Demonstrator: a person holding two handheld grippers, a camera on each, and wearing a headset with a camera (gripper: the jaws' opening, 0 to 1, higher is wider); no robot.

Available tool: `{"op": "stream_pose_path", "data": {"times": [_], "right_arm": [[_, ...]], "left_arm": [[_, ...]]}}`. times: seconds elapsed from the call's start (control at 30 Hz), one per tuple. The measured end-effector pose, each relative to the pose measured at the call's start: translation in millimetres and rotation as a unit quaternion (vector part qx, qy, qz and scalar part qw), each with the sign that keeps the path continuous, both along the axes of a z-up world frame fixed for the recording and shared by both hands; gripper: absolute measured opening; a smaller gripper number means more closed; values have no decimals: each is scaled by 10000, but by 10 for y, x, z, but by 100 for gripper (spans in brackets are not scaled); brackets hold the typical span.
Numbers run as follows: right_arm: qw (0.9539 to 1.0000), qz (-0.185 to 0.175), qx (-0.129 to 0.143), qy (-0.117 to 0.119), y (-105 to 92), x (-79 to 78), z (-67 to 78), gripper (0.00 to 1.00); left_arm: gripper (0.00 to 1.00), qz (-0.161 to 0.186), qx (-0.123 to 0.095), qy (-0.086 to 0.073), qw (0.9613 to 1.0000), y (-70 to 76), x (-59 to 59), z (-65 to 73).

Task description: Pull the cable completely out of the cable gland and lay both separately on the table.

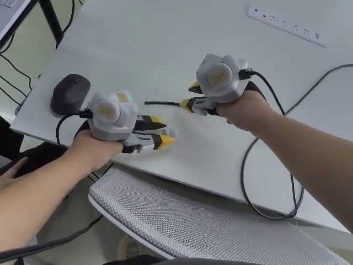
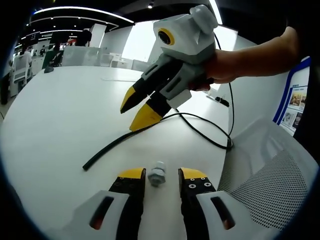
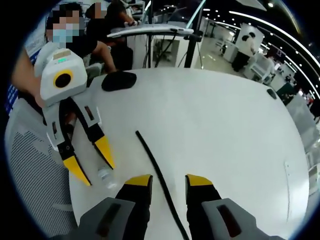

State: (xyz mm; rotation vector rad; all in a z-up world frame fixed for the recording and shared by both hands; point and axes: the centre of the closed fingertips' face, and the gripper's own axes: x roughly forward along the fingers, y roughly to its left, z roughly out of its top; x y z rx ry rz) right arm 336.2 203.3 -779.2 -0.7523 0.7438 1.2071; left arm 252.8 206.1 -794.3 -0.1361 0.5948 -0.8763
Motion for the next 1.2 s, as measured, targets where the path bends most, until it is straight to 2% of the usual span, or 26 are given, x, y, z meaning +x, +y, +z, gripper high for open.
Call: {"op": "stream_pose_path", "data": {"times": [0.1, 0.27, 0.4, 0.5, 0.6, 0.67, 0.83, 0.97, 1.03, 1.07, 1.1, 1.2], "right_arm": [[9992, -273, 279, 100, -83, -8, 161, 30], [9974, -444, 564, 114, -225, -59, 387, 38], [9944, -558, 881, 149, -351, -158, 581, 46], [9922, -656, 1048, 183, -453, -221, 680, 50], [9894, -832, 1179, 185, -626, -295, 779, 51], [9859, -986, 1335, 206, -696, -320, 843, 53], [9722, -1428, 1845, 222, -942, -345, 1059, 57], [9633, -1680, 2081, 220, -1124, -422, 1185, 59], [9569, -1873, 2203, 262, -1200, -448, 1226, 60], [9544, -1920, 2271, 266, -1238, -506, 1276, 60], [9538, -1930, 2288, 250, -1278, -535, 1295, 61], [9466, -2097, 2436, 262, -1420, -633, 1352, 64]], "left_arm": [[32, 27, -19, 22, 10000, -6, -31, 57], [38, 109, -183, 45, 9998, -3, -68, 208], [46, 88, -397, 102, 9991, -28, -117, 369], [47, 33, -364, 11, 9993, -40, -156, 473], [50, 65, -508, -2, 9987, -49, -194, 642], [52, 72, -523, -24, 9986, -41, -215, 707], [59, 31, -469, -92, 9989, -17, -294, 831], [62, 5, -414, -90, 9991, 20, -354, 906], [63, 20, -403, -21, 9992, 49, -371, 922], [64, 44, -381, -23, 9993, 72, -382, 944], [65, 51, -363, -43, 9993, 85, -388, 961], [69, 47, -301, -16, 9995, 132, -424, 1020]]}}
